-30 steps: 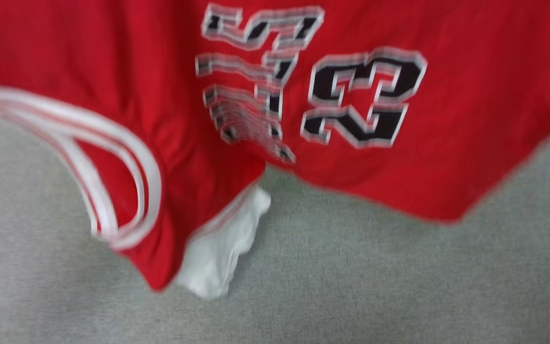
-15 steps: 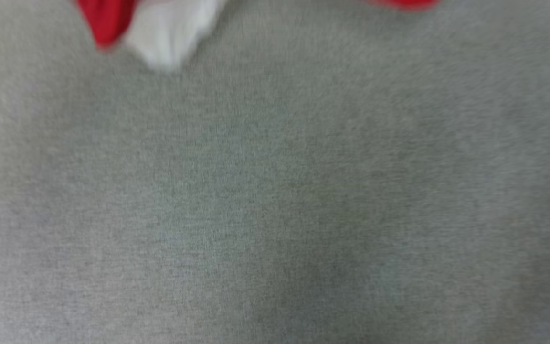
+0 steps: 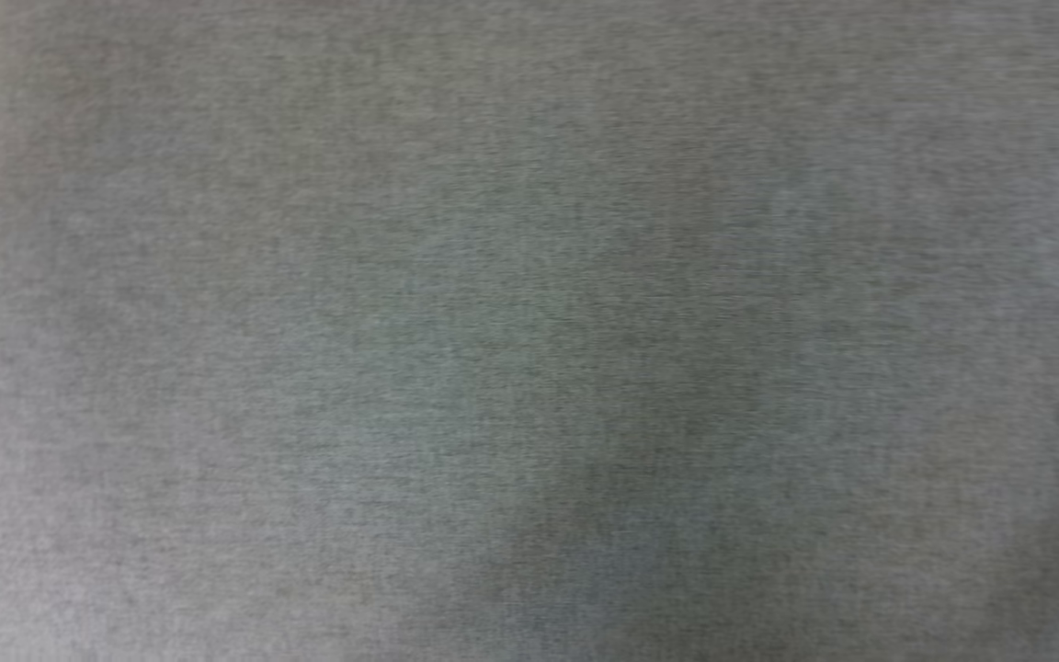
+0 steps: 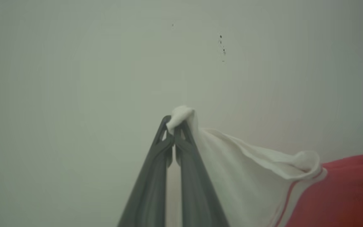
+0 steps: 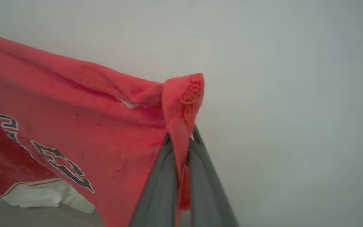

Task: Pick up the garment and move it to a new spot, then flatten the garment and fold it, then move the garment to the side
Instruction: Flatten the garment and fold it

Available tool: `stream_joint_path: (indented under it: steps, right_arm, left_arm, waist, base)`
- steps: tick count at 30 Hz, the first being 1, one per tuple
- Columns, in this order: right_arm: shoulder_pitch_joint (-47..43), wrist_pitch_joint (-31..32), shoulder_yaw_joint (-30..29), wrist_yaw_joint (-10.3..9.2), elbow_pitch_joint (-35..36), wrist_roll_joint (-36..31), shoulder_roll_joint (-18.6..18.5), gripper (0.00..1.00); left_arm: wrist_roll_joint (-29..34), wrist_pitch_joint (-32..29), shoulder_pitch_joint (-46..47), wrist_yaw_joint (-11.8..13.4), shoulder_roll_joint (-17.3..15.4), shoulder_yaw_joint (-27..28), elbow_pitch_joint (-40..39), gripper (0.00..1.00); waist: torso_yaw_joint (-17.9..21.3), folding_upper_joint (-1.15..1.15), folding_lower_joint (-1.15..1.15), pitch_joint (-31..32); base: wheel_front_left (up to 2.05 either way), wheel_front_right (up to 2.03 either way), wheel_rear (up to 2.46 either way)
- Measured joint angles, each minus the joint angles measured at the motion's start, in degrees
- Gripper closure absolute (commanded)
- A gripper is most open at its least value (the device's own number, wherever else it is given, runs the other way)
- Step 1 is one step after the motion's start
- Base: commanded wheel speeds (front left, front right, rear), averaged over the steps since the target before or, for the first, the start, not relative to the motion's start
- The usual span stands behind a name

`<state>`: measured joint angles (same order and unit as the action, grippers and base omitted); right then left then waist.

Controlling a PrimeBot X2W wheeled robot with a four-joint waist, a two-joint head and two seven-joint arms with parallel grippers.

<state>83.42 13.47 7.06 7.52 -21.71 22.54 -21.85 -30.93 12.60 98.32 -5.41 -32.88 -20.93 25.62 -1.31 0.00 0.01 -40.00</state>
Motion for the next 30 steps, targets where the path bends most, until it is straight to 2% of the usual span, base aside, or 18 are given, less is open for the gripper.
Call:
stream_joint_path:
  steps: [7,13,17,23,26,30]
  right_arm:
    - [-10.66,-4.08,2.92,-0.01,-3.22,0.31,-0.03,1.0]
    - [-22.5,-5.26,5.54,-0.02,-4.41,3.56,-1.59,1.0]
    - [-30.53,-5.53,7.78,-0.02,-4.54,6.17,-3.21,1.0]
    - [-41.84,-6.01,11.26,-0.01,-3.34,10.0,-5.77,1.0]
    - [-46.84,-6.47,12.07,-0.02,-2.83,11.37,-6.77,1.0]
    - [-52.9,-6.64,14.28,-0.01,-2.13,12.29,-7.94,1.0]
  left_arm:
    - [-1.34,2.2,-15.2,-0.64,4.69,-2.2,0.87,1.0]
    - [-0.81,2.3,-30.92,-0.99,7.22,-5.57,-1.22,1.0]
    - [-0.89,2.31,-43.13,0.2,7.55,-6.75,-4.61,1.0]
    - [-2.83,0.68,-61.05,2.36,4.68,-8.91,-8.89,1.0]
    - [-3.2,-2.46,-69.1,2.45,2.03,-11.31,-11.69,1.0]
    - [-4.81,-6.38,-77.38,4.52,-1.91,-11.94,-17.36,1.0]
  waist:
    - [-2.26,0.0,0.0,0.72]
    - [-3.6,0.0,-0.01,4.58]
    - [-4.31,0.0,-0.01,8.5]
    - [-5.41,0.0,-0.01,15.33]
    - [-5.93,0.0,-0.02,18.89]
    - [-6.43,0.0,-0.03,23.35]
  base:
    - [0.0,0.0,0.0]
    - [0.0,0.0,0.0]
    - [0.0,0.0,0.0]
    - [0.0,0.0,0.0]
    - [0.0,0.0,0.0]
    - [0.0,0.0,0.0]
